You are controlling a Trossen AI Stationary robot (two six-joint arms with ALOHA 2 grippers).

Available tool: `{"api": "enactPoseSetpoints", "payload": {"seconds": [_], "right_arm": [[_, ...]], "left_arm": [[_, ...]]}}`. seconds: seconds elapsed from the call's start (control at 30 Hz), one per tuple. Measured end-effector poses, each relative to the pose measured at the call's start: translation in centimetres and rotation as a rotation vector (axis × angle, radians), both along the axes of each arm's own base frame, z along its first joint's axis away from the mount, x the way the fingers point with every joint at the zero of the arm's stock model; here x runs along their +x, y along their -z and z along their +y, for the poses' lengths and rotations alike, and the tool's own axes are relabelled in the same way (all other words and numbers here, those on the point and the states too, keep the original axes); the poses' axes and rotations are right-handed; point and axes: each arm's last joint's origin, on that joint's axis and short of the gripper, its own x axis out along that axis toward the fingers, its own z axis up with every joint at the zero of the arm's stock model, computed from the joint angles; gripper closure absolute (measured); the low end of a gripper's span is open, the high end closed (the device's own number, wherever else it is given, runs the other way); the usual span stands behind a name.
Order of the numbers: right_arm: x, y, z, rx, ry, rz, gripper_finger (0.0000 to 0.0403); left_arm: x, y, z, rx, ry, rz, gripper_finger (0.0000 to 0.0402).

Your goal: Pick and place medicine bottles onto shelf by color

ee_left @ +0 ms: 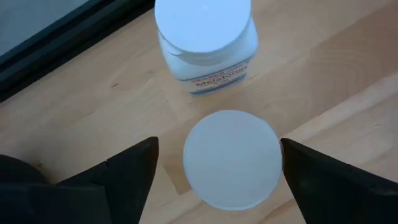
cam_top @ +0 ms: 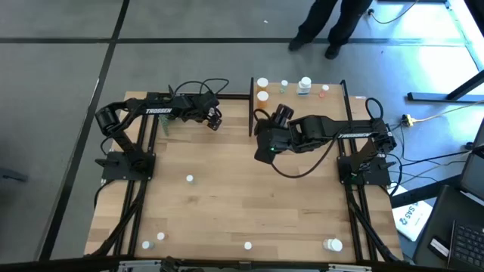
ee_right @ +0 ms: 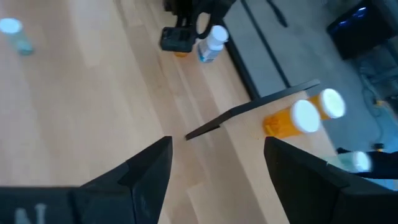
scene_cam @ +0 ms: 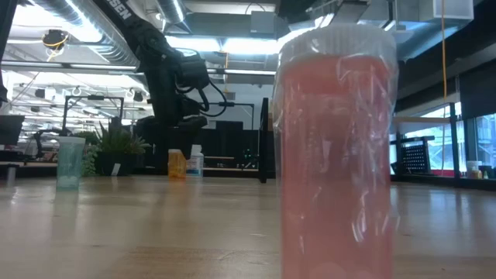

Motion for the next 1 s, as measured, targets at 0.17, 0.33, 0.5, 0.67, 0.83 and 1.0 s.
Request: {"api": "enactPoseSetpoints", "payload": {"seconds": [0.17, 0.33, 0.5, 0.67, 0.83, 1.0], "right_arm": [[0.0, 0.1, 0.2, 0.071, -0.042, 0.009, 0.0147], [0.1, 0.2, 0.4, 0.141, -0.082, 0.019, 0.0147], [0.1, 0.3, 0.6, 0.189, -0.11, 0.025, 0.0147], [0.1, 0.3, 0.6, 0.198, -0.115, 0.027, 0.0147], [0.1, 0.3, 0.6, 0.198, -0.115, 0.027, 0.0147], [0.1, 0.3, 0.6, 0.198, -0.115, 0.027, 0.0147]], "left_arm": [[0.0, 0.0, 0.0, 0.003, 0.019, 0.008, 0.0107], [0.0, 0.0, 0.0, 0.004, 0.024, 0.01, 0.0147], [0.0, 0.0, 0.0, 0.005, 0.026, 0.011, 0.0187], [0.3, 0.0, -0.5, 0.003, 0.044, 0.018, 0.0205], [0.4, 0.0, -1.2, -0.014, 0.063, 0.044, 0.0205], [0.7, 0.0, -1.9, -0.02, 0.089, 0.055, 0.0205]]}}
